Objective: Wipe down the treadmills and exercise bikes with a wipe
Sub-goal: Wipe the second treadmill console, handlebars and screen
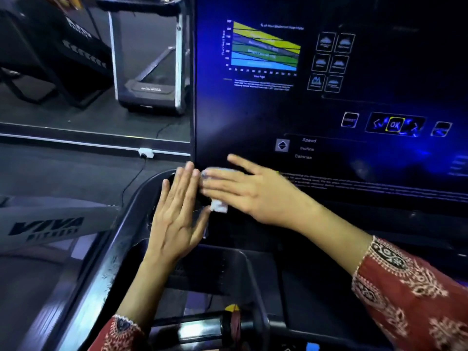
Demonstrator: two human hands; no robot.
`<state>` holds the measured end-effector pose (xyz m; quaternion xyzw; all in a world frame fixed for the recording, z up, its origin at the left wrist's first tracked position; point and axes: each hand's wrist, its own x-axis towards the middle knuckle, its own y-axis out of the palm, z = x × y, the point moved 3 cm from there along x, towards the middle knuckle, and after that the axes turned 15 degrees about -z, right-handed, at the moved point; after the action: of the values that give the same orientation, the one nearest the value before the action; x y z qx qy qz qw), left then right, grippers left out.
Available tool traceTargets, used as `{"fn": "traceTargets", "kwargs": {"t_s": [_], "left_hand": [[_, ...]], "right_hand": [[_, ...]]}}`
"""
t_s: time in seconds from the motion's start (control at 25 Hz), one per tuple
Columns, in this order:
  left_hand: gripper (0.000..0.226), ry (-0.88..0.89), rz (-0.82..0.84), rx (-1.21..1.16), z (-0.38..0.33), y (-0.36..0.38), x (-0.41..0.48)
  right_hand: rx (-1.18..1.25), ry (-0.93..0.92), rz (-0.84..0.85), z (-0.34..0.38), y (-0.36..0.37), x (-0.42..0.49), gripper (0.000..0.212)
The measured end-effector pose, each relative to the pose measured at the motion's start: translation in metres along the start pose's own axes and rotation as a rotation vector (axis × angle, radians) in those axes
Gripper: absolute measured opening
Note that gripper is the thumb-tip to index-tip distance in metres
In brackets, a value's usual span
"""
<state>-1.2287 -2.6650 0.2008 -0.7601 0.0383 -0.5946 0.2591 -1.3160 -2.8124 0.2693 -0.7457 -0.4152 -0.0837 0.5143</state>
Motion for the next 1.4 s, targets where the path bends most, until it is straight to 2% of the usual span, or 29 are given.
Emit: {"fn": "traceTargets", "kwargs": {"t_s": [0.08, 0.16, 0.24, 0.32, 0.4, 0.44, 0.52, 0.6, 0.64, 0.76, 0.88, 0.92, 1.0, 1.08, 1.12, 1.2, 1.28, 1.4], "left_hand": [[0.061, -0.099, -0.015, -0.029, 0.005, 0.0, 0.004], [0.061, -0.104, -0.011, -0.054, 0.005, 0.001, 0.005], [0.061, -0.034, 0.003, -0.092, 0.002, 0.005, 0.005], [0.06, -0.001, -0.006, -0.112, 0.0, 0.008, 0.008], [0.057, -0.017, -0.047, -0.086, 0.001, 0.009, 0.019], [0.057, -0.012, -0.067, -0.072, 0.001, 0.009, 0.027], [0.058, 0.059, -0.079, -0.062, -0.007, 0.013, 0.047], [0.057, 0.147, -0.058, -0.076, -0.019, 0.018, 0.062], [0.057, 0.167, -0.055, -0.078, -0.025, 0.02, 0.067], [0.059, 0.17, -0.062, -0.074, -0.033, 0.026, 0.075], [0.061, 0.186, -0.067, -0.097, -0.042, 0.029, 0.091], [0.062, 0.2, -0.069, -0.102, -0.046, 0.03, 0.099], [0.062, 0.226, -0.078, -0.097, -0.055, 0.032, 0.113], [0.062, 0.237, -0.086, -0.091, -0.063, 0.035, 0.122], [0.062, 0.242, -0.094, -0.093, -0.066, 0.037, 0.125], [0.062, 0.267, -0.124, -0.096, -0.072, 0.039, 0.133], [0.06, 0.304, -0.171, -0.082, -0.078, 0.041, 0.148], [0.057, 0.309, -0.213, -0.035, -0.089, 0.047, 0.173]], "right_hand": [[-0.122, 0.154, -0.038, -0.014, -0.008, 0.0, 0.046], [-0.193, 0.284, -0.059, -0.013, -0.018, -0.024, 0.056], [-0.161, 0.23, -0.031, 0.006, -0.018, -0.036, 0.058], [-0.128, 0.13, 0.007, 0.018, -0.005, -0.022, 0.05], [-0.179, 0.147, -0.033, 0.007, -0.001, 0.006, 0.045], [-0.274, 0.209, -0.067, -0.005, -0.005, 0.013, 0.043], [-0.431, 0.445, -0.162, -0.03, -0.024, 0.002, 0.047], [-0.453, 0.721, -0.275, -0.035, -0.045, -0.033, 0.05], [-0.423, 0.782, -0.303, -0.026, -0.05, -0.048, 0.05], [-0.311, 0.673, -0.275, 0.007, -0.034, -0.049, 0.043], [-0.329, 0.58, -0.266, -0.03, -0.038, -0.023, 0.039], [-0.375, 0.607, -0.3, -0.051, -0.048, -0.024, 0.04], [-0.44, 0.778, -0.397, -0.076, -0.067, -0.042, 0.042], [-0.459, 0.958, -0.447, -0.063, -0.071, -0.062, 0.045], [-0.456, 0.991, -0.435, -0.047, -0.064, -0.065, 0.046], [-0.413, 0.904, -0.375, -0.026, -0.047, -0.056, 0.048], [-0.399, 0.799, -0.334, -0.046, -0.051, -0.042, 0.049], [-0.503, 0.897, -0.389, -0.097, -0.085, -0.052, 0.049]]}}
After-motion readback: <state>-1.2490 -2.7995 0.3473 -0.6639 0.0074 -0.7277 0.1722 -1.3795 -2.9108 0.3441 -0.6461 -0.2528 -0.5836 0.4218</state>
